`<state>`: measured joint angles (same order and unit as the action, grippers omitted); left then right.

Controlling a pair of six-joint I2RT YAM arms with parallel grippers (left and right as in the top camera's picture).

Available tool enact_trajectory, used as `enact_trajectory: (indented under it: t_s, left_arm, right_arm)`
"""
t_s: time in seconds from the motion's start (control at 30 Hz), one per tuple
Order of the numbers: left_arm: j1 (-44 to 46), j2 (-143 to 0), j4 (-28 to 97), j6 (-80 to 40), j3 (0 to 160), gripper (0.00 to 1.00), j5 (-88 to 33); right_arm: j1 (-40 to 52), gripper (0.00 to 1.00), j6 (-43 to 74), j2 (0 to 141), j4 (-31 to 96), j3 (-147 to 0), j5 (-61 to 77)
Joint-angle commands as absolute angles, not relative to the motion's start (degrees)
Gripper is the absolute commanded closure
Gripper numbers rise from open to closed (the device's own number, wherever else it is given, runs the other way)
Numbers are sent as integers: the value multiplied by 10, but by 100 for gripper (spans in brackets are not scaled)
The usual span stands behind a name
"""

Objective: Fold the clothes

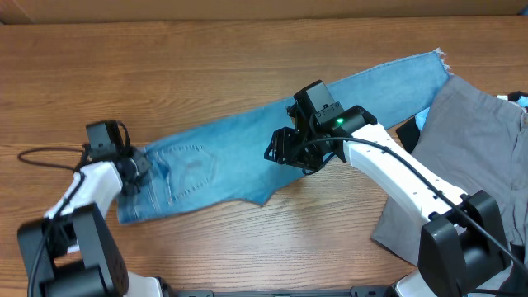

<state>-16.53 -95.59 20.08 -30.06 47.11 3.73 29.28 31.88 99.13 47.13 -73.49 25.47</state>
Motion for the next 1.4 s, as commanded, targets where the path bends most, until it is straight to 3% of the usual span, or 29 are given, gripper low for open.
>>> enact_trajectory:
  t_s: [0.0, 0.03, 0.17, 0.2, 0.27, 0.37, 0.73, 0.77, 0.83, 0.9, 1.13, 1.37]
  left_arm:
    - [-170, -1013, 206, -201, 574, 75, -30]
    - [-171, -1015, 265, -165, 647, 63, -56]
    - [-173, -1014, 434, -114, 818, 50, -43]
    - [-175, -1014, 461, -112, 849, 43, -31]
    - [-180, -1015, 494, -104, 897, 32, -15]
    - [-194, -1016, 489, -87, 909, 25, -15]
    - [-235, -1155, 542, 67, 908, 21, -207]
    - [-235, -1164, 549, 67, 908, 23, -207]
    - [-235, -1179, 571, 67, 908, 36, -209]
    - [-235, -1181, 588, 67, 908, 40, -217]
    - [-248, -1153, 626, 46, 908, 43, -213]
    - [-282, -1074, 664, -25, 908, 40, -151]
  right_arm:
    - [292, 39, 317, 984, 458, -743, 253]
    - [292, 39, 317, 984, 450, -743, 253]
    - [292, 36, 314, 984, 434, -743, 253]
    - [292, 35, 314, 984, 428, -743, 253]
    - [292, 34, 314, 984, 416, -743, 253]
    - [292, 33, 314, 984, 406, -743, 253]
    - [292, 32, 314, 984, 410, -743, 253]
    - [292, 32, 314, 984, 410, -743, 253]
    - [292, 32, 314, 984, 412, -743, 253]
    - [292, 32, 300, 984, 412, -743, 252]
    - [291, 32, 297, 984, 412, -743, 229]
    - [256, 32, 286, 984, 411, -743, 230]
